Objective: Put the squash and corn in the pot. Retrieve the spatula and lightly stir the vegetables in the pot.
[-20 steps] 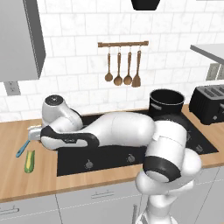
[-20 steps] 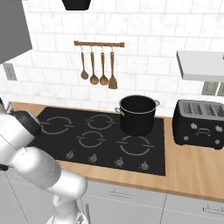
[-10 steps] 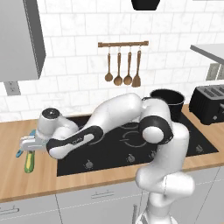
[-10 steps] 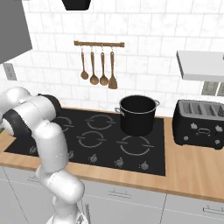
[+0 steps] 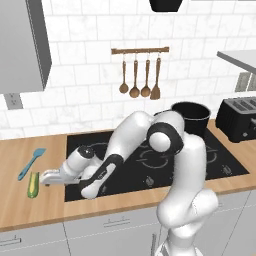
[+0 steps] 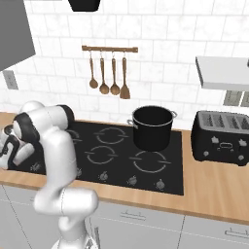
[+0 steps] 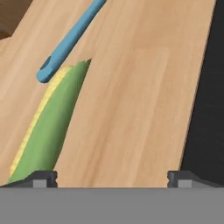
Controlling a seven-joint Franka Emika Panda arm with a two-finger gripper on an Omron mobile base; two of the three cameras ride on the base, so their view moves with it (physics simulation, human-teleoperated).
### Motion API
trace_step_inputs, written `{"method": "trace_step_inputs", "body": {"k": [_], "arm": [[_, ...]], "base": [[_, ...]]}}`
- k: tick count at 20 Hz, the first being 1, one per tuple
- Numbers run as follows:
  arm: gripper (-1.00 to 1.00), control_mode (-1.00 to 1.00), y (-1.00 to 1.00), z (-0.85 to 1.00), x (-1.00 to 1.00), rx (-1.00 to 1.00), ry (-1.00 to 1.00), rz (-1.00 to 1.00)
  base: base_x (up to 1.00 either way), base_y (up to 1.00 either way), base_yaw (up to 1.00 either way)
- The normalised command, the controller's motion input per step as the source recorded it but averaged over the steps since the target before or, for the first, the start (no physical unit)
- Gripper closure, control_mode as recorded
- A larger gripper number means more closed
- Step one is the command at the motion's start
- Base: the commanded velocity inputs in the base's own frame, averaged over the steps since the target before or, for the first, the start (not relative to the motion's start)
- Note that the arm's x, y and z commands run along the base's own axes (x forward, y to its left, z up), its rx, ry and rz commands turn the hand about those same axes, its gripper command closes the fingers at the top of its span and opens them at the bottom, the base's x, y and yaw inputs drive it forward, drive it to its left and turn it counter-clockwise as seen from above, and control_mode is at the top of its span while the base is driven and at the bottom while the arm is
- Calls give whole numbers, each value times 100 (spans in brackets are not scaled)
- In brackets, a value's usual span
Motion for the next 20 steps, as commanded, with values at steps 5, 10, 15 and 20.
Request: {"method": "trace_step_inputs", "body": {"k": [5, 10, 15, 20], "arm": [[-100, -100, 67, 41, 0, 0, -2, 0], [-100, -100, 50, 40, 10, -2, 0, -6], [-100, -100, 38, 4, 23, -12, 1, -10], [-100, -100, 32, 0, 31, -15, 4, -13]], "base": [[0, 0, 0], [0, 0, 0], [0, 0, 0], [0, 0, 0]]}}
